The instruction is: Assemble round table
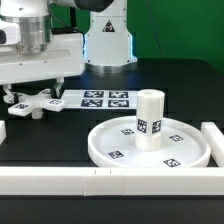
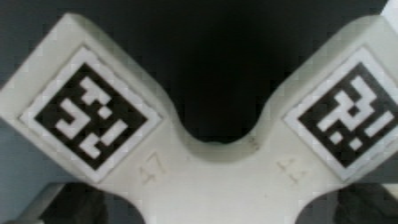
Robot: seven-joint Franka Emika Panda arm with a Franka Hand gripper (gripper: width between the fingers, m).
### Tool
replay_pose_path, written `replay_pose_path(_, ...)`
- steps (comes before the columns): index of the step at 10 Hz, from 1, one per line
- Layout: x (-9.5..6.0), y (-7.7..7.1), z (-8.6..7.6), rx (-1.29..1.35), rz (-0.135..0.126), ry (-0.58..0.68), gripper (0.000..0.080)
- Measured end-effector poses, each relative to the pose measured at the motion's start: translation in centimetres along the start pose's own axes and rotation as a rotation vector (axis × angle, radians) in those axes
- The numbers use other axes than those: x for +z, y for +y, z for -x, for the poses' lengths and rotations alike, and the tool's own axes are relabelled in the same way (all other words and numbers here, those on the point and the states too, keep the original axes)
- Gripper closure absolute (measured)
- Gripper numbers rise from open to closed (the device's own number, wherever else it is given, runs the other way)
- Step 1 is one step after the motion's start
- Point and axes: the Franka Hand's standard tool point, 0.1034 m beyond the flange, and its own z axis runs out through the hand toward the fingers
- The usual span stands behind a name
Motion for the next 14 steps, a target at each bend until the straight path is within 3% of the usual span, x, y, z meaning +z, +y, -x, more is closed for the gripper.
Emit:
replay_pose_path(3, 0.2, 0.0, 0.1, 0.000, -0.002, -0.004, 0.0151)
replay_pose_path(5, 0.3, 0.0, 0.2, 0.000, -0.002, -0.005, 0.0361)
replay_pose_path(11, -0.4, -0.4, -0.3, 0.018, 0.000, 0.006, 0.0360)
replay_pose_path(14, -3.4, -3.6, -2.6, 0.138, -0.021, 0.034, 0.0359)
